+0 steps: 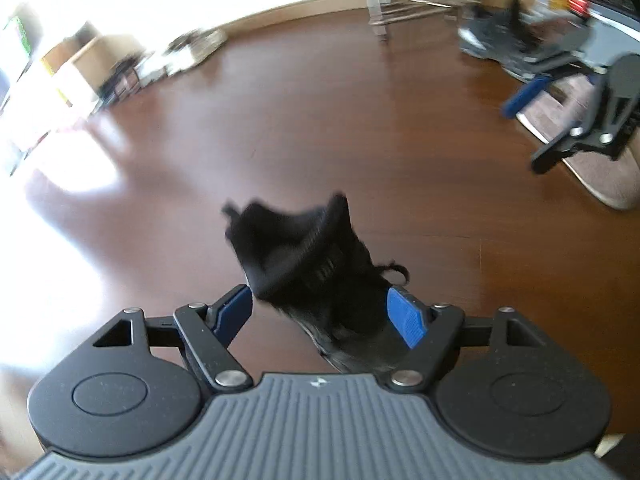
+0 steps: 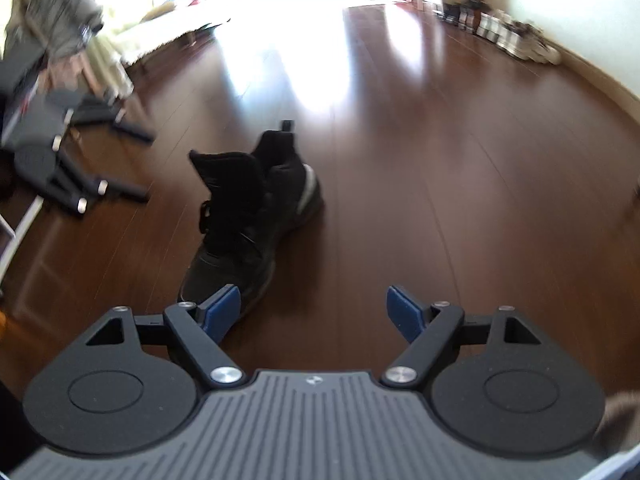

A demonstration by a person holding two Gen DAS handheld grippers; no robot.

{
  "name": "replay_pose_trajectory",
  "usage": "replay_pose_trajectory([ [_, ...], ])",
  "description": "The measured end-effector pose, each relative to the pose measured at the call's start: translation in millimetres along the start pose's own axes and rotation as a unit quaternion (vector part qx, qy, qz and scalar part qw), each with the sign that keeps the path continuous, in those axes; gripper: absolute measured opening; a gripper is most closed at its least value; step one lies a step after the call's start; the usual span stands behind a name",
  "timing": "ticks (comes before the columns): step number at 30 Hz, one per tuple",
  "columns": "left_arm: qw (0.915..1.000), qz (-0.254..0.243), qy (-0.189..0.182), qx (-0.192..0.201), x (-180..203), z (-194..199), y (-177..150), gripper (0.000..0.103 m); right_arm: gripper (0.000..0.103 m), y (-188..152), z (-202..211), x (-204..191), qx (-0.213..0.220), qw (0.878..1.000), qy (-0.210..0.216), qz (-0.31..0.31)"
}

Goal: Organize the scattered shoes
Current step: 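Close the left tool on the collar of the second black sneaker, then carry the black sneaker with the left tool toward its mate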

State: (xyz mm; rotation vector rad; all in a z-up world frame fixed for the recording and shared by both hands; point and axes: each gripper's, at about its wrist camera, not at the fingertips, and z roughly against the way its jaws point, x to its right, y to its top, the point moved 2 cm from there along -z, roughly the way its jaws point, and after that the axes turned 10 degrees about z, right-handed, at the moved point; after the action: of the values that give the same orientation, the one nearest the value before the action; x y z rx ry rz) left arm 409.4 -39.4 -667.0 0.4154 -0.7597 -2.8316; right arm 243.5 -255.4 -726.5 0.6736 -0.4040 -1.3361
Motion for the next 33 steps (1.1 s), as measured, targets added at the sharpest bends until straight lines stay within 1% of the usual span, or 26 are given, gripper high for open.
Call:
replay_pose_trajectory([
  [2,0.9988,-0.045,-0.013,-0.013,-4,-14,9,0.076,0.081,8,-6,-4,-0.010,1.000,-0.004,0.004],
  [4,0.9945,-0.095,-0.029,-0.033,-9,-32,17,0.076,0.083,13,-7,-7,-0.018,1.000,-0.014,0.021],
  [7,0.9869,-0.123,-0.069,-0.079,-13,-64,22,0.075,0.083,19,-14,-8,-0.046,0.997,-0.039,0.048],
  [8,0.9858,-0.128,-0.070,-0.082,-13,-69,21,0.075,0.083,20,-14,-4,-0.053,0.996,-0.048,0.054],
  [9,0.9854,-0.131,-0.070,-0.083,-12,-72,20,0.069,0.083,19,-14,-2,-0.055,0.996,-0.051,0.055],
  [10,0.9850,-0.133,-0.071,-0.085,-11,-74,19,0.057,0.084,19,-15,-8,-0.055,0.996,-0.051,0.054],
  [12,0.9812,-0.131,-0.098,-0.102,-9,-83,16,0.044,0.084,18,-15,0,-0.058,0.996,-0.055,0.038],
  [15,0.9763,-0.154,-0.110,-0.104,-1,-85,7,0.040,0.085,20,-22,-4,-0.066,0.996,-0.060,0.028],
  [17,0.9728,-0.169,-0.118,-0.106,4,-85,2,0.028,0.085,22,-28,-6,-0.072,0.995,-0.062,0.025],
  [19,0.9726,-0.173,-0.114,-0.105,8,-87,-2,0.023,0.085,25,-32,-10,-0.076,0.995,-0.064,0.024],
  [21,0.9728,-0.188,-0.095,-0.096,16,-84,-7,0.021,0.085,26,-31,-8,-0.076,0.995,-0.065,0.019],
  [24,0.9811,-0.158,-0.074,-0.083,16,-75,-13,0.018,0.086,26,-28,-7,-0.073,0.995,-0.064,0.010],
  [26,0.9843,-0.144,-0.070,-0.074,13,-70,-13,0.015,0.086,21,-22,-10,-0.074,0.995,-0.065,0.008],
  [27,0.9858,-0.137,-0.067,-0.070,12,-68,-13,0.012,0.086,19,-20,-5,-0.075,0.995,-0.067,0.005],
  [28,0.9871,-0.131,-0.064,-0.066,11,-66,-13,0.012,0.086,17,-17,-6,-0.076,0.995,-0.067,0.004],
  [31,0.9892,-0.124,-0.049,-0.061,6,-63,-5,0.012,0.086,14,-13,6,-0.070,0.995,-0.070,-0.001],
  [33,0.9902,-0.123,-0.029,-0.059,5,-66,6,0.012,0.086,10,-12,19,-0.062,0.996,-0.069,-0.008],
])
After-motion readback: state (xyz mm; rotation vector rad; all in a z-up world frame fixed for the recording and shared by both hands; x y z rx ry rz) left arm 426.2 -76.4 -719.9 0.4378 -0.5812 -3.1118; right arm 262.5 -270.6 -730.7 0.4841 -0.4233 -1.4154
